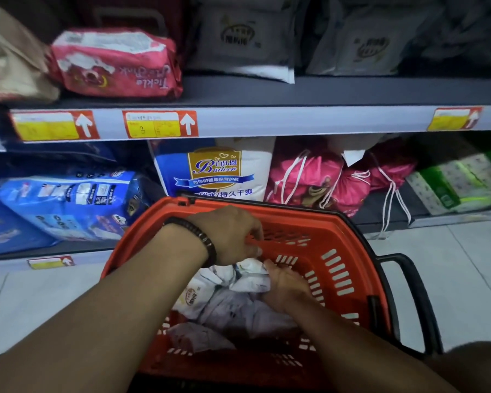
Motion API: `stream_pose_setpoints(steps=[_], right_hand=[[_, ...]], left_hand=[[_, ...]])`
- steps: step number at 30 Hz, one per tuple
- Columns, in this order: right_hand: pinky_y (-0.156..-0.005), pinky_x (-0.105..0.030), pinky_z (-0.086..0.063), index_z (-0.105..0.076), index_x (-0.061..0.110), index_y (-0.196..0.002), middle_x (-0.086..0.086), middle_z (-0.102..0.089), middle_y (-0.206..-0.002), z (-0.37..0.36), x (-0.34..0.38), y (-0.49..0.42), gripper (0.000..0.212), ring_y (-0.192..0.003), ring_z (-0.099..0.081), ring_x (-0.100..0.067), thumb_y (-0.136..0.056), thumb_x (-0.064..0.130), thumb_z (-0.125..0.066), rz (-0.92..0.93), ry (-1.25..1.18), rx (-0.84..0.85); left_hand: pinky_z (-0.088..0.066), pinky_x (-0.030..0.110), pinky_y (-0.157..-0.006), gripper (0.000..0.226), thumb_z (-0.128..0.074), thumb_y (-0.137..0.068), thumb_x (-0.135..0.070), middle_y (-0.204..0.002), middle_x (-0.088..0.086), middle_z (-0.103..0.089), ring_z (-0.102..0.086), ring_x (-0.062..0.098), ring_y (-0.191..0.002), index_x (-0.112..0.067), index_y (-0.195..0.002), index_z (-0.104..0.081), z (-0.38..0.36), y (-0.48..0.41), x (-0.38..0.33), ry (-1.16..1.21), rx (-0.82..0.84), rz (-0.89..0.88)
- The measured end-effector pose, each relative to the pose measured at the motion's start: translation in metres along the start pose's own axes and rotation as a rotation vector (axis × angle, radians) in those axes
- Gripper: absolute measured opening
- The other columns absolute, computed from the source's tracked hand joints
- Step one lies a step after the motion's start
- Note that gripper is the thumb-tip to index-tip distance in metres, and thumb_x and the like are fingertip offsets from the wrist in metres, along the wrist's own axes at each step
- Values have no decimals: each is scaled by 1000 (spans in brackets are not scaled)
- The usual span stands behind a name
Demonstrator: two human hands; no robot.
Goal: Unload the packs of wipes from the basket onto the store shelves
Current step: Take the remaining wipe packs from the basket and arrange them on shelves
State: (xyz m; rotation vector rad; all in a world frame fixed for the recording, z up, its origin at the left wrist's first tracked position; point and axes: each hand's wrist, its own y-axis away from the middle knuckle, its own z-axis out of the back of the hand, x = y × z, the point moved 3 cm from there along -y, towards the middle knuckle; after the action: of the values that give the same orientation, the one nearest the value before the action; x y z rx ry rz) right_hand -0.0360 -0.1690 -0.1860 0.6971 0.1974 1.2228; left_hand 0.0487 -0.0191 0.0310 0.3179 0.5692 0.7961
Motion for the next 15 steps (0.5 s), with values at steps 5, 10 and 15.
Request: stream_pose_setpoints(steps=[5, 10, 15], right_hand=[[-112, -38, -48, -48, 30, -153, -5, -58, -151, 62, 15, 28, 93, -137, -56, -30, -73, 64, -82, 76, -42, 102], [-86, -35, -60, -78, 22, -101, 4, -80, -98, 165, 36, 82, 56, -93, -74, -19, -66, 64, -87, 179, -143, 36], [-65, -21, -54, -81, 15, -83, 2, -80, -79, 211, 35, 155, 11, -69, -73, -9, -80, 21, -90, 313, -640, 1]], left_hand=[[-46, 28, -102, 38, -63, -100, -48, -136, -3, -66, -60, 19, -124, -32, -135, -65, 9, 14, 16, -48, 15, 52], [-51, 34, -106, 46, -74, -92, -43, -135, -7, -66, -63, 17, -122, -33, -137, -66, 20, 37, 49, -91, 113, 181], [-56, 41, -107, 103, -82, -46, -90, -136, -20, -67, -66, 9, -124, -47, -136, -58, 14, 49, 48, 387, 131, 147]])
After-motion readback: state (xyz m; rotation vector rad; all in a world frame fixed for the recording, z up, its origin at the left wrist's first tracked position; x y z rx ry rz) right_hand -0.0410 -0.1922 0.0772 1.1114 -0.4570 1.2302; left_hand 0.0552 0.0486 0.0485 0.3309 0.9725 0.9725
